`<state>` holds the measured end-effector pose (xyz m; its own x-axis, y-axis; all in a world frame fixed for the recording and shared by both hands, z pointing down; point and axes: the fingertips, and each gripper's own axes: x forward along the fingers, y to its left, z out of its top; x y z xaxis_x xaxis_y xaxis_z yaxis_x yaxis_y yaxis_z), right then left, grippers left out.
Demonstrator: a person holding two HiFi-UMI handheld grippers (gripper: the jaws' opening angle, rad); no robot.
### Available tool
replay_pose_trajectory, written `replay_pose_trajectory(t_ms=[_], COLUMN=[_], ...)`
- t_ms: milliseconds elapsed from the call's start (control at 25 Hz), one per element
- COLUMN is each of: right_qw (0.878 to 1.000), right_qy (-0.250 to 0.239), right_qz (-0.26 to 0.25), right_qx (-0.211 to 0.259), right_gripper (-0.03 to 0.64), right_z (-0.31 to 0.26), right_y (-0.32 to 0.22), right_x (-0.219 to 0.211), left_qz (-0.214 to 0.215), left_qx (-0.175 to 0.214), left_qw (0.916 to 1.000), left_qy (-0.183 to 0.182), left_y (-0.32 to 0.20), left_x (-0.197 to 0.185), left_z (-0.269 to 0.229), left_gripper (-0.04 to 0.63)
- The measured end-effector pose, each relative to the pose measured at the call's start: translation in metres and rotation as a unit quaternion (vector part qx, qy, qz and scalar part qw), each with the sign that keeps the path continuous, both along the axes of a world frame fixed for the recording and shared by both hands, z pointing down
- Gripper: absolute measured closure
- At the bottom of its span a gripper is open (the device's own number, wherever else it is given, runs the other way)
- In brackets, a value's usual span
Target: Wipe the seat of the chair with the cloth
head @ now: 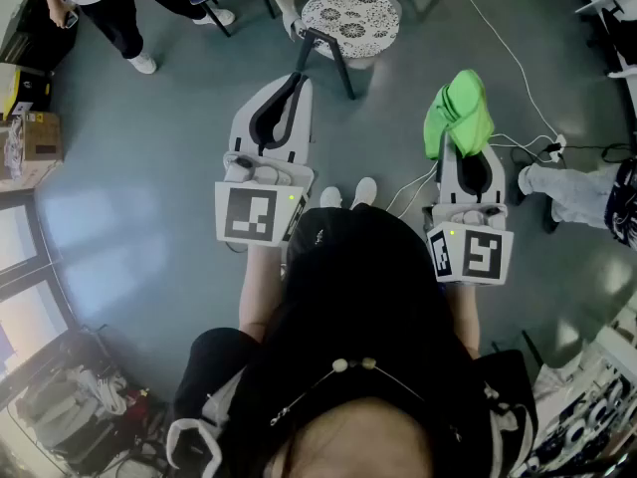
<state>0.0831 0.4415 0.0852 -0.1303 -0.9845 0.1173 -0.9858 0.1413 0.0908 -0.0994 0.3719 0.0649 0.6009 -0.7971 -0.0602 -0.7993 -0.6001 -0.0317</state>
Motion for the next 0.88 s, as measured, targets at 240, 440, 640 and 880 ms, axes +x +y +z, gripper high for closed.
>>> replay_pose_trajectory(t_ms=[240, 440, 640, 880], right_qw=[1.000, 1.000, 1.000, 0.999], right_qy=[0.001, 0.001, -0.006, -0.031], right_qz=[0.002, 0.002, 0.003, 0.009], right_qx=[-0.002, -0.004, -0.005, 0.003], right_gripper=[0.573, 0.574, 0.573, 0.572], right_z=[-0.0005, 0.0024, 0.0018, -0.0014], right_y=[-0.0014, -0.0001, 0.0004, -0.0021], right_x=[0.0012, 0.0002, 0.0018, 0.0052], left_qz=[-0.002, -0.001, -0.003, -0.004], left_qx=[-0.005, -0.003, -0.003, -0.004], left_qw=[1.0000, 1.0000, 1.0000, 1.0000], left_qy=[0.001, -0.001, 0.000, -0.001], left_y=[-0.0014, 0.0000, 0.0003, -0.0013], left_x=[0.0003, -0.0016, -0.0028, -0.0055], left_z=[-0.0011, 0.0016, 0.0004, 0.0011], left_gripper=[0.571, 0.571, 0.571, 0.571])
